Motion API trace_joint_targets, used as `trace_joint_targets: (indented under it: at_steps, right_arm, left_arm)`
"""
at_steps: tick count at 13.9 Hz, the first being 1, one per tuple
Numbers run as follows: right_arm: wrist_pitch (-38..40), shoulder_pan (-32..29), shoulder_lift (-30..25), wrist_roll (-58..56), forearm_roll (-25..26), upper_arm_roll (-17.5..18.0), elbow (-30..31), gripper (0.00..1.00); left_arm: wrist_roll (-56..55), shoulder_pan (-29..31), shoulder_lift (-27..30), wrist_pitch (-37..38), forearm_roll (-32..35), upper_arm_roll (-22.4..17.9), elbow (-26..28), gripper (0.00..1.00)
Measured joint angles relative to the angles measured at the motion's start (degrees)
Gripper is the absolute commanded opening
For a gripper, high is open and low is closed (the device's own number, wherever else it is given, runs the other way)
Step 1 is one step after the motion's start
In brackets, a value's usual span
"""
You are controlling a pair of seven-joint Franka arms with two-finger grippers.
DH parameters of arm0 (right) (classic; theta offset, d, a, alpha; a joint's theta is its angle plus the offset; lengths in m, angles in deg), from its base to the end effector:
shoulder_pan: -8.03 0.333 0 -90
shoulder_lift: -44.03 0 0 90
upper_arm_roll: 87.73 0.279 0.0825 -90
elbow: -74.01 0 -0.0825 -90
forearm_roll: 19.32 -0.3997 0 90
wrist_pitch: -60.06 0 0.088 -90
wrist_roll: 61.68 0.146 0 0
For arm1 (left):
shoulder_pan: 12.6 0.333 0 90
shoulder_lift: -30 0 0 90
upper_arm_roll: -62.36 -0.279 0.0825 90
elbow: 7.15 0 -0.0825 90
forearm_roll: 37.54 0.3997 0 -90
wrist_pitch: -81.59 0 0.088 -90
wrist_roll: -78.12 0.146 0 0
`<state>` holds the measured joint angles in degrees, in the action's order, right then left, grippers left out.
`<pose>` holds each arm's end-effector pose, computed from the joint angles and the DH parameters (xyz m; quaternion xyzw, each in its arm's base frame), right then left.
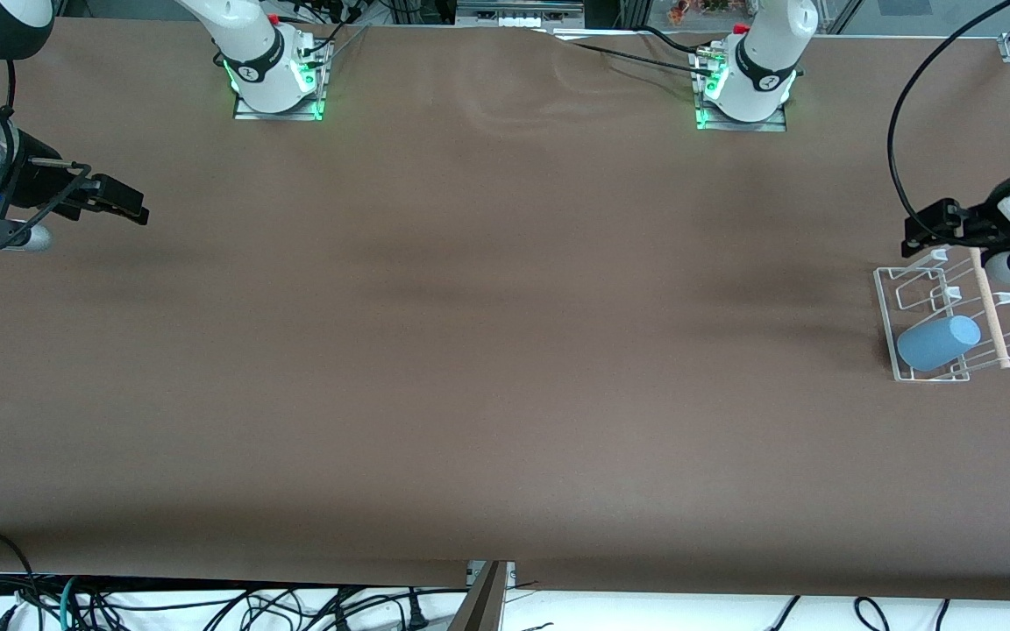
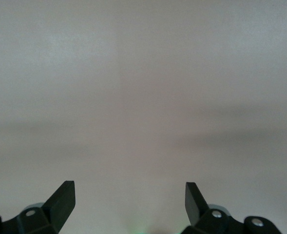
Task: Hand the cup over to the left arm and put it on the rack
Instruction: 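Release the cup and raise the left gripper away from the rack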
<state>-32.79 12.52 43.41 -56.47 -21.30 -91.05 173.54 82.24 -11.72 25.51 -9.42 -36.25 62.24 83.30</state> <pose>0.5590 0.0162 0.4781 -0.9978 0.0369 0.0538 0.0145 0.5871 0.0135 0.5008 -0.9990 0.0278 0.0348 0.0098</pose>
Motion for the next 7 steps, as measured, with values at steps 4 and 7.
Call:
trace_joint_targets:
  at_steps: [4,7]
  right_arm:
    - [0.0,0.0,0.0,0.0,0.0,0.0,0.0,0.99]
    - [0.1,0.0,0.0,0.0,0.0,0.0,0.0,1.00]
  left_arm:
    - [-5.7,-0.2,1.7,-1.3,0.0,-0.1,3.3,1.00]
    - [-6.1,-0.2,1.8,-1.5,0.0,-0.1,3.6,1.00]
